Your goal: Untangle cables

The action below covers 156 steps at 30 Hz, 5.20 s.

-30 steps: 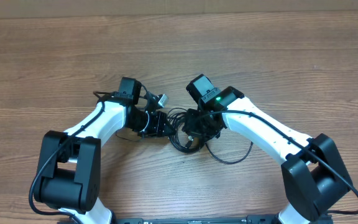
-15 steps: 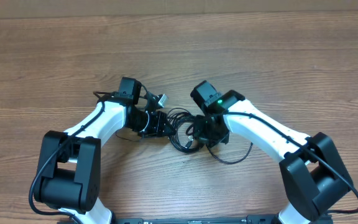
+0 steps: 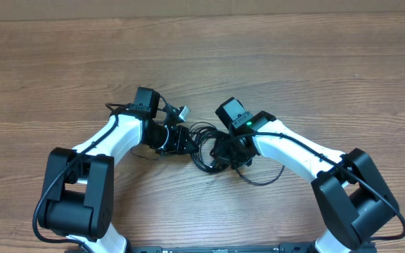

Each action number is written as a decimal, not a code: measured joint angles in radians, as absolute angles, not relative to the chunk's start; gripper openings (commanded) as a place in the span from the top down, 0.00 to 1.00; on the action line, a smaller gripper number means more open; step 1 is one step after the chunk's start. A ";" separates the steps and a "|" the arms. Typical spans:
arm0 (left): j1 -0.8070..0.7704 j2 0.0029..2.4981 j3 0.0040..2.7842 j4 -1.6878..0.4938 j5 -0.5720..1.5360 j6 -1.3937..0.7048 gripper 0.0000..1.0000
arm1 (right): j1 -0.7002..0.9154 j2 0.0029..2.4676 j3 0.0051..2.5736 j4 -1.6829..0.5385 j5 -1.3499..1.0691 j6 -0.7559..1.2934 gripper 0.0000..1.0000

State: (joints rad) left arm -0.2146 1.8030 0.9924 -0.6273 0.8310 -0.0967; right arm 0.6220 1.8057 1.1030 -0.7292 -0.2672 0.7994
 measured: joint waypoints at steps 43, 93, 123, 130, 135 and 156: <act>-0.215 1.803 0.992 -0.628 0.831 -0.097 0.96 | 0.649 1.806 1.089 -0.673 -0.223 0.886 0.73; -0.215 1.803 0.992 -0.627 0.830 -0.097 0.96 | 0.656 1.806 1.053 -0.649 -0.205 0.948 0.75; -0.215 1.803 0.992 -0.627 0.830 -0.097 0.96 | 0.667 1.806 1.014 -0.517 -0.203 0.996 0.96; -0.215 1.803 0.992 -0.627 0.830 -0.097 0.96 | 0.667 1.799 0.975 -0.438 -0.205 1.036 0.96; -0.215 1.803 0.992 -0.627 0.830 -0.097 0.96 | 0.680 1.799 0.972 -0.412 -0.201 1.047 0.94; -0.215 1.803 0.992 -0.628 0.830 -0.097 0.96 | 0.609 1.737 1.180 -0.794 -0.247 0.756 0.32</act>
State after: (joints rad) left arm -0.2146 1.8030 0.9924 -0.6277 0.8299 -0.0967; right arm 0.6090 1.7367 1.1801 -0.7937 -0.2470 0.7559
